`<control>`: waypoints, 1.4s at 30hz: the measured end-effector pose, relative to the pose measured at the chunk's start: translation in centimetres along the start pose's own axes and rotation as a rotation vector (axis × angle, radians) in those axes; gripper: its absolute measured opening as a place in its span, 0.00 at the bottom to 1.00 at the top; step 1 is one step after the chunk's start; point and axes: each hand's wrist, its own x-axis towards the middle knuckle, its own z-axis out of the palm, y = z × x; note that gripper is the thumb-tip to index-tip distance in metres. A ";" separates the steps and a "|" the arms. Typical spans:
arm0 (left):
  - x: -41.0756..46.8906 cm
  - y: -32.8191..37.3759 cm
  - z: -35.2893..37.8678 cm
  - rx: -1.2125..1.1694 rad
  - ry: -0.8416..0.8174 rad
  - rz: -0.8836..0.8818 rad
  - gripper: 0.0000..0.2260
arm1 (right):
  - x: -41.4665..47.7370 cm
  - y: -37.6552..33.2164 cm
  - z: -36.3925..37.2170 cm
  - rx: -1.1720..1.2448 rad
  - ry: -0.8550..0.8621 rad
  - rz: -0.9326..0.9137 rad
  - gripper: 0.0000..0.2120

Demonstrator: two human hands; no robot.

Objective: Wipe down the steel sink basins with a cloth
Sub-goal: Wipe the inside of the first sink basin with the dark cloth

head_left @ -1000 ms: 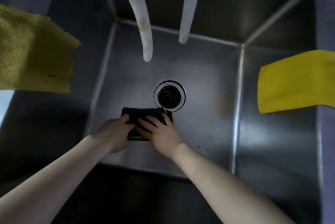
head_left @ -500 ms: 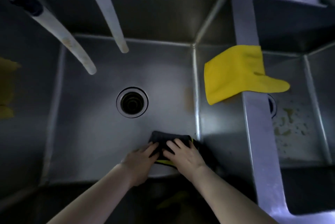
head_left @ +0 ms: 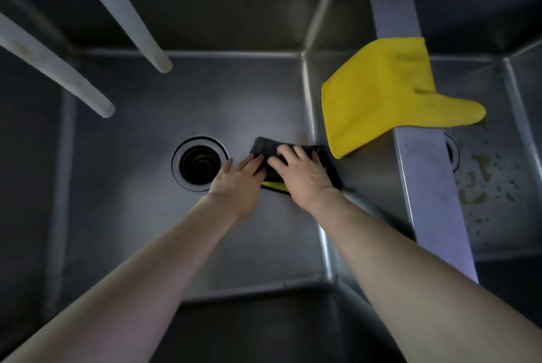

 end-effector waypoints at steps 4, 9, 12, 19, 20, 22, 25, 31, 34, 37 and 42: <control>-1.7 0.4 1.2 -0.037 0.025 0.072 0.24 | -2.1 -0.3 -0.2 0.013 -0.074 -0.064 0.26; -5.7 1.5 3.6 -0.104 -0.084 0.215 0.22 | -6.5 -1.6 1.0 -0.019 -0.290 -0.189 0.22; -7.9 2.6 4.8 -0.063 -0.166 0.321 0.20 | -9.1 -2.5 1.5 -0.023 -0.411 -0.308 0.22; -10.7 3.2 5.8 0.060 -0.358 0.401 0.16 | -11.6 -4.1 2.1 -0.105 -0.499 -0.572 0.20; -10.8 2.8 6.0 0.093 -0.373 0.397 0.16 | -11.6 -4.3 2.1 -0.118 -0.498 -0.588 0.20; -11.2 1.8 6.2 0.166 -0.368 0.400 0.16 | -11.6 -4.7 2.2 -0.110 -0.496 -0.620 0.20; -12.1 -0.5 6.8 0.168 -0.320 0.321 0.16 | -11.3 -5.3 2.6 -0.031 -0.497 -0.624 0.21; -13.8 -4.8 6.9 0.164 -0.260 0.289 0.16 | -9.3 -10.0 3.4 0.033 -0.451 -0.628 0.25; -14.7 -7.5 6.5 0.151 -0.269 0.202 0.15 | -7.3 -12.8 3.0 0.088 -0.400 -0.623 0.24; -16.0 -9.0 6.4 0.082 -0.241 0.107 0.16 | -6.2 -13.9 2.6 0.082 -0.310 -0.639 0.24; -15.9 -7.2 5.7 -0.095 -0.062 0.053 0.20 | -6.7 -11.7 3.4 0.006 -0.209 -0.621 0.27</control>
